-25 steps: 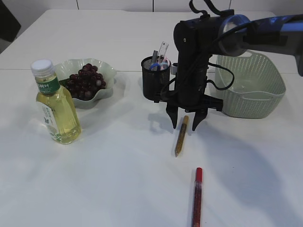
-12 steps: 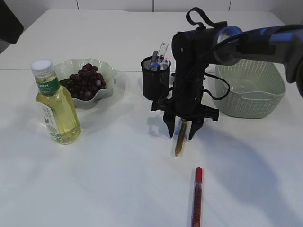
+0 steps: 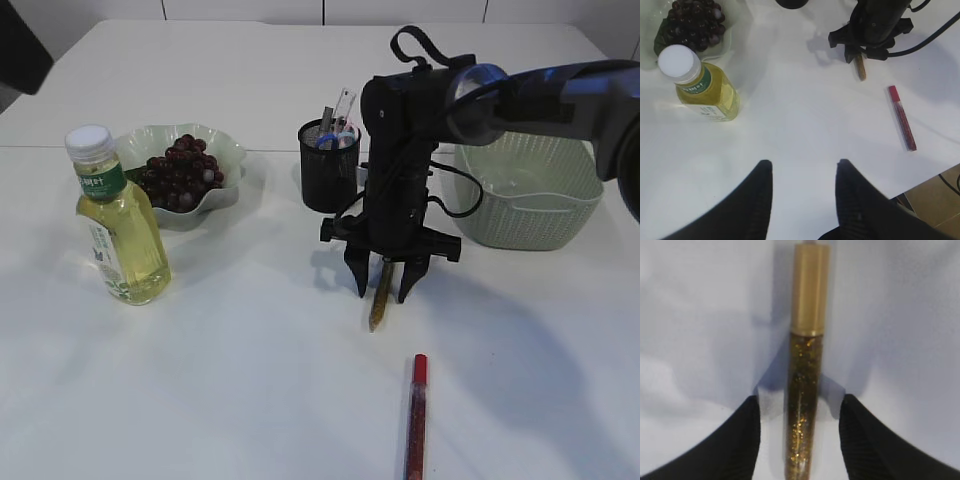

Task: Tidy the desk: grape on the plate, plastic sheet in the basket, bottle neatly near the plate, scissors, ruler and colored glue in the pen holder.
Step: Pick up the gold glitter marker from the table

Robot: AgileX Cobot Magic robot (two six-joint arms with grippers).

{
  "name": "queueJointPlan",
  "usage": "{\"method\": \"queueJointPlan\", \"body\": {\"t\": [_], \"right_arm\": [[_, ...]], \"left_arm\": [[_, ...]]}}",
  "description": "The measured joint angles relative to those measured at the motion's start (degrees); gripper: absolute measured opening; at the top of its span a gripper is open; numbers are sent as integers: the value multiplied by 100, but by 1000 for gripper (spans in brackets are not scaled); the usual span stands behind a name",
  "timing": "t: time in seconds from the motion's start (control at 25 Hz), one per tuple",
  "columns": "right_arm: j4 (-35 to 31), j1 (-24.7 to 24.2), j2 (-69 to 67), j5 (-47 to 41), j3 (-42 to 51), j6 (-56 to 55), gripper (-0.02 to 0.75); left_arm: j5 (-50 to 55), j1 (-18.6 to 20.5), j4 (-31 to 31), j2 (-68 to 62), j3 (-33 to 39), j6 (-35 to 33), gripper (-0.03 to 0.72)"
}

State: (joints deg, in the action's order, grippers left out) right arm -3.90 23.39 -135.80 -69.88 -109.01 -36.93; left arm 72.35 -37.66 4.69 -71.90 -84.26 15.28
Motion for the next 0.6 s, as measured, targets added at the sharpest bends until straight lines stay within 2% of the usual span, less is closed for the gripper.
{"method": "queueJointPlan", "body": {"t": [0.2, 0.44, 0.6], "right_arm": [[0, 0, 0, 3, 0, 0, 389], [-9, 0, 0, 3, 0, 0, 273], [-9, 0, -21, 12, 0, 0, 241]], "left_arm": [[0, 0, 0, -49, 0, 0, 309], [0, 0, -10, -62, 0, 0, 309], [0, 0, -10, -62, 0, 0, 309]]}}
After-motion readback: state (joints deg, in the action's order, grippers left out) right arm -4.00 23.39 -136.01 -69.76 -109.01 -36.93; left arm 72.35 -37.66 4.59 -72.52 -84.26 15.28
